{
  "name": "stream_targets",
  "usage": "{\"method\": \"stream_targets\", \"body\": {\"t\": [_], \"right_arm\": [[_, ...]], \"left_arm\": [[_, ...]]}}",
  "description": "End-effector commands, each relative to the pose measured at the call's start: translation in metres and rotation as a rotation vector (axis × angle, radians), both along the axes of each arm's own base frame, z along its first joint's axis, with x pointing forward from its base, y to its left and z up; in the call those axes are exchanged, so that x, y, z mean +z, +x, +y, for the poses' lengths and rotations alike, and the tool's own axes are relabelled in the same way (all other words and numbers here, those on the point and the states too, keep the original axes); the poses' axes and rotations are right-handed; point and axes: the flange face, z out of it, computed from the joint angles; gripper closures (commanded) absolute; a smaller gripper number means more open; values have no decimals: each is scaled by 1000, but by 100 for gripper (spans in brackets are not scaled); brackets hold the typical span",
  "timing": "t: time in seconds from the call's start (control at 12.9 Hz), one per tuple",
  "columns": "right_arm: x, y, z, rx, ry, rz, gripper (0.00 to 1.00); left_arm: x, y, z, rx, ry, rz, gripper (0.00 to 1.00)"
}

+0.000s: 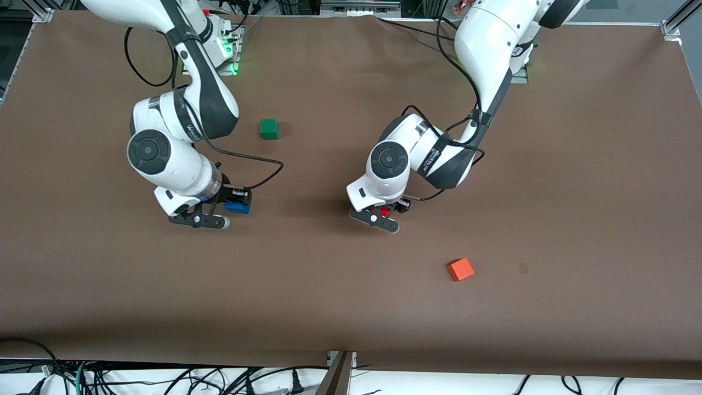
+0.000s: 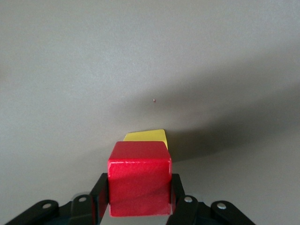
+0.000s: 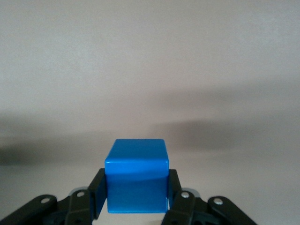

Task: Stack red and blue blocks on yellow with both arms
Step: 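Release the red cube with the left gripper while the right gripper lifts blue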

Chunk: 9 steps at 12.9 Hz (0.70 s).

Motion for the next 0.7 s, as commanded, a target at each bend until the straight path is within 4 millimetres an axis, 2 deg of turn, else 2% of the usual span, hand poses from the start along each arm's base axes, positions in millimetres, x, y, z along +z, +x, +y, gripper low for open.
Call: {"method": "stream_targets", "body": {"t": [0.0,0.39,0.47,0.54,0.62], "right_arm": [[3,4,7,-20,7,14,51],[2,3,9,-21,6,16,51],[1,3,10,-26,5,18,51],[1,3,10,-26,5,18,51],[1,3,10,-27,4,18,51]], "left_arm": [[7,-10,5,5,-7,20,96],[2,-11,3,9,-26,-6,95],[3,-10,2,11,-29,-7,88],[4,-10,3,19,-35,-3,4],[6,-11,2,30,-42,11,0]]}}
